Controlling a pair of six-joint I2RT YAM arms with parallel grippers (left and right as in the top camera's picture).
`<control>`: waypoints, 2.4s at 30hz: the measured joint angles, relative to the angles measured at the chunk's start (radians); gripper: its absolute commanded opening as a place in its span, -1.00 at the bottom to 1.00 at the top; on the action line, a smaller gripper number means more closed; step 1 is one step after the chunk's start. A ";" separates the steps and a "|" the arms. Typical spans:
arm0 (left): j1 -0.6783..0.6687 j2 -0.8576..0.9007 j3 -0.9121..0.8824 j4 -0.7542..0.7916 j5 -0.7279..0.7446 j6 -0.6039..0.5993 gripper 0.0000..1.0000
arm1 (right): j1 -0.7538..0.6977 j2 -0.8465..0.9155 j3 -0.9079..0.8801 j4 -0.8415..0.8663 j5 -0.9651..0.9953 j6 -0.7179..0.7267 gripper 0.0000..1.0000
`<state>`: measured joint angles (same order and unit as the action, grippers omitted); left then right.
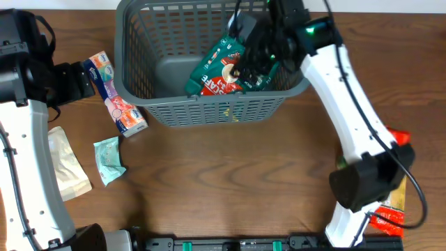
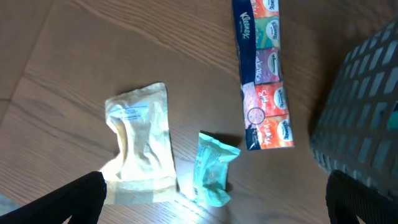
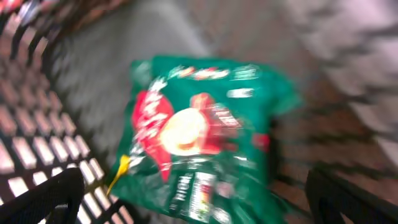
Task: Pack container
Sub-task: 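Drop the Nescafe bag into the basket and withdraw the right gripper, then lower the left gripper onto the Kleenex tissue pack and grasp it, then carry the tissue pack into the basket with the left gripper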
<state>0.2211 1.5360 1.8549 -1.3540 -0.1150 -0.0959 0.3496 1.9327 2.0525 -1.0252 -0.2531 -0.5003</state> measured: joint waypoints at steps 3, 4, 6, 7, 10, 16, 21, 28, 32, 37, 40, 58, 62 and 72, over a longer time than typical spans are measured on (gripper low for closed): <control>0.000 -0.007 0.000 0.010 0.026 -0.064 0.97 | -0.053 -0.090 0.061 0.004 0.137 0.203 0.99; 0.000 -0.011 0.000 0.019 0.039 -0.082 0.97 | -0.076 -0.117 0.074 0.000 0.167 0.251 0.98; 0.000 -0.023 0.000 0.042 0.074 -0.134 0.97 | -0.151 -0.192 0.097 -0.029 0.224 0.361 0.98; 0.000 -0.027 0.000 0.053 0.090 -0.154 0.97 | -0.191 -0.225 0.104 -0.055 0.246 0.404 0.99; 0.000 -0.024 0.000 0.080 0.122 -0.213 0.97 | -0.297 -0.290 0.115 -0.135 0.289 0.490 0.99; 0.000 0.100 0.000 0.127 0.154 -0.252 0.97 | -0.402 -0.280 0.113 -0.264 0.314 0.561 0.98; 0.000 0.268 -0.001 0.175 0.165 -0.252 0.97 | -0.451 -0.241 0.104 -0.295 0.317 0.576 0.98; 0.000 0.396 -0.002 0.230 0.169 -0.251 0.97 | -0.489 -0.240 0.104 -0.299 0.321 0.580 0.99; 0.000 0.444 -0.002 0.241 0.169 -0.240 0.97 | -0.489 -0.240 0.104 -0.298 0.321 0.580 0.99; -0.001 0.554 -0.002 0.252 0.169 -0.200 0.97 | -0.489 -0.240 0.104 -0.296 0.321 0.580 0.98; -0.002 0.620 -0.002 0.259 0.169 -0.187 0.97 | -0.489 -0.240 0.104 -0.295 0.321 0.580 0.99; -0.002 0.734 -0.002 0.316 0.164 -0.168 1.00 | -0.489 -0.240 0.104 -0.308 0.321 0.581 0.99; -0.002 0.784 -0.003 0.312 0.164 -0.169 0.94 | -0.489 -0.240 0.104 -0.310 0.321 0.581 0.99; -0.006 0.789 -0.004 0.278 0.172 -0.166 -0.77 | -0.489 -0.240 0.104 -0.310 0.321 0.581 0.99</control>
<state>0.2150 2.3249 1.8511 -1.0760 0.0574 -0.2619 -0.1394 1.6932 2.1567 -1.3350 0.0681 0.0803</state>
